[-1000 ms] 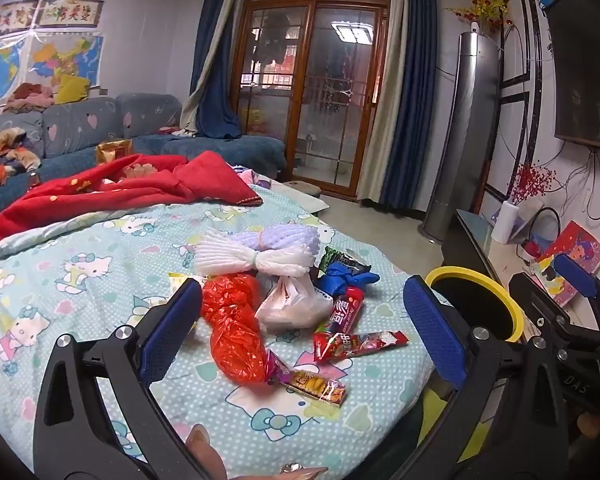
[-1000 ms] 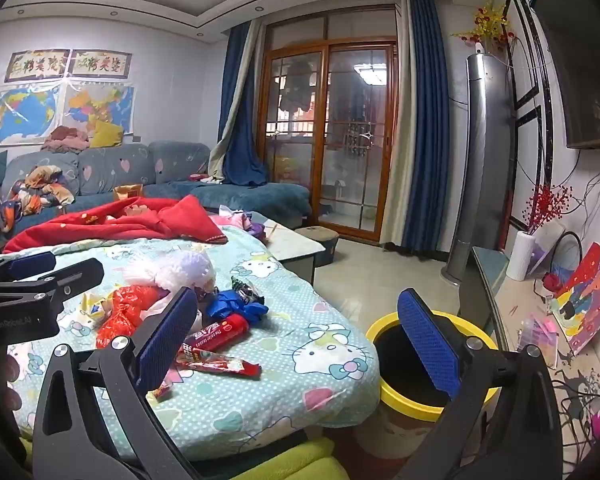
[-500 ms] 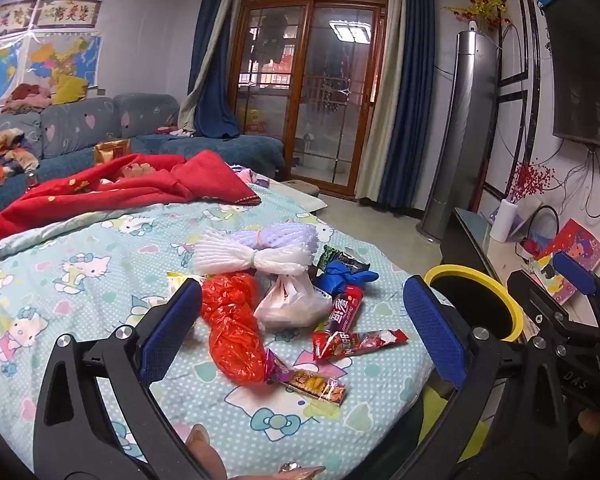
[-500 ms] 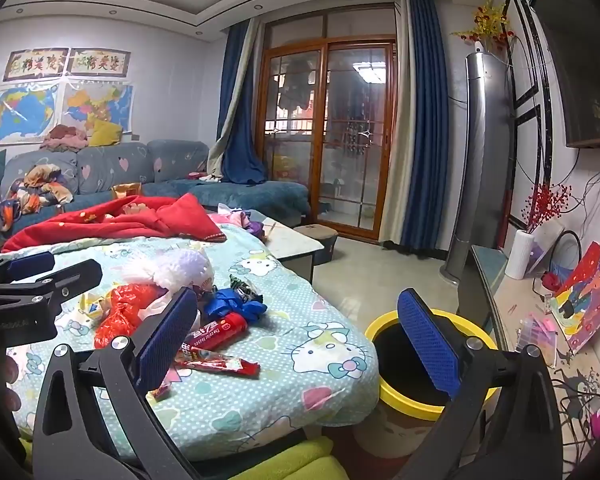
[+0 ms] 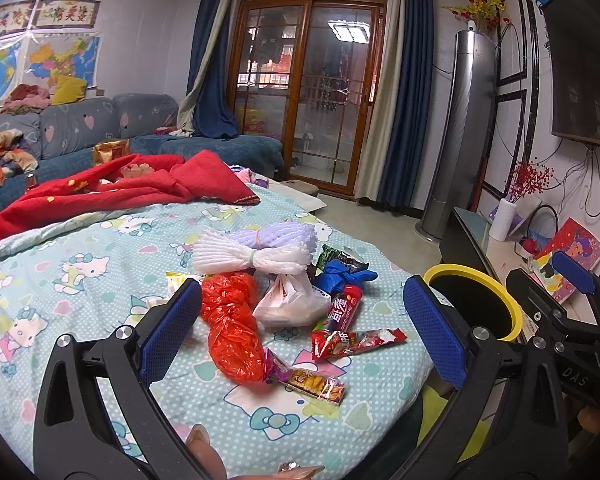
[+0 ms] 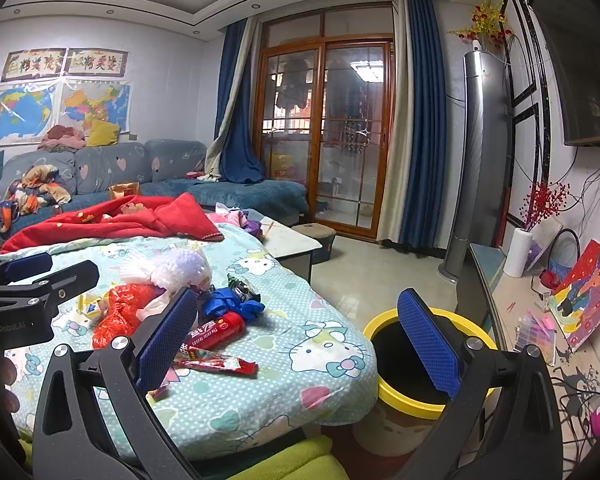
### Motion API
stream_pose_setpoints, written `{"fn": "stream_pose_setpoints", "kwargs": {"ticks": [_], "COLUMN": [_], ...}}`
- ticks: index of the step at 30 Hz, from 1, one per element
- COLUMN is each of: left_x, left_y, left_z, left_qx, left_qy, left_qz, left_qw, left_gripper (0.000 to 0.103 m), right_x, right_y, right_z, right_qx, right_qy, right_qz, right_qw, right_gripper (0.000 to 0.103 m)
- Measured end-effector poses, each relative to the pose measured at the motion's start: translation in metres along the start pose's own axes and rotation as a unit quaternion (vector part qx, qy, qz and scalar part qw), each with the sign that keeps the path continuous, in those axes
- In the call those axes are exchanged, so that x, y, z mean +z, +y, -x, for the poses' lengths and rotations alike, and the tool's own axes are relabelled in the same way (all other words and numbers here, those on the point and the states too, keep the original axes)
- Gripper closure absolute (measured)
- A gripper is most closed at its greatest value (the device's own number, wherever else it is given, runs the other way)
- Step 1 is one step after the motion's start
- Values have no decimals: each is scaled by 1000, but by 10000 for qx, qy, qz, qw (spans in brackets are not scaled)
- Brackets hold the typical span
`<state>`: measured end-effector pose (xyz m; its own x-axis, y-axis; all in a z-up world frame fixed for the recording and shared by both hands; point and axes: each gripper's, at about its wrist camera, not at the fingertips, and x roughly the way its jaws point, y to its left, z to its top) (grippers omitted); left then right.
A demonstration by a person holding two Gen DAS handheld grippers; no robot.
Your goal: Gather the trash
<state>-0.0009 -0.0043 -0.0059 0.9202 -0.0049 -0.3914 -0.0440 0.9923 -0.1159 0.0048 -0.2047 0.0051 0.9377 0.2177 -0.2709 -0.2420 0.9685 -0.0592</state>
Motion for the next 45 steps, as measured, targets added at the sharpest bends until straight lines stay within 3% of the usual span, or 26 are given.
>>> {"fn": "stream_pose_setpoints", "kwargs": {"ticks": [36, 45], "left_x": [0, 8], "left_y": [-6, 25], "left_z": [0, -4], "left_qx": [24, 271], "left_qy": [26, 143], "left_qz": [42, 314], "left_qw": [10000, 9990], "left_gripper": [10, 10], "right_x": [0, 6], "right_y": [-1, 18], "right_z": [-5, -15], "right_qx": [6, 547], "right_qy": [97, 245], "right_qz": [7, 459], "right_qw": [10000, 9971], "right_gripper": [6, 6]}}
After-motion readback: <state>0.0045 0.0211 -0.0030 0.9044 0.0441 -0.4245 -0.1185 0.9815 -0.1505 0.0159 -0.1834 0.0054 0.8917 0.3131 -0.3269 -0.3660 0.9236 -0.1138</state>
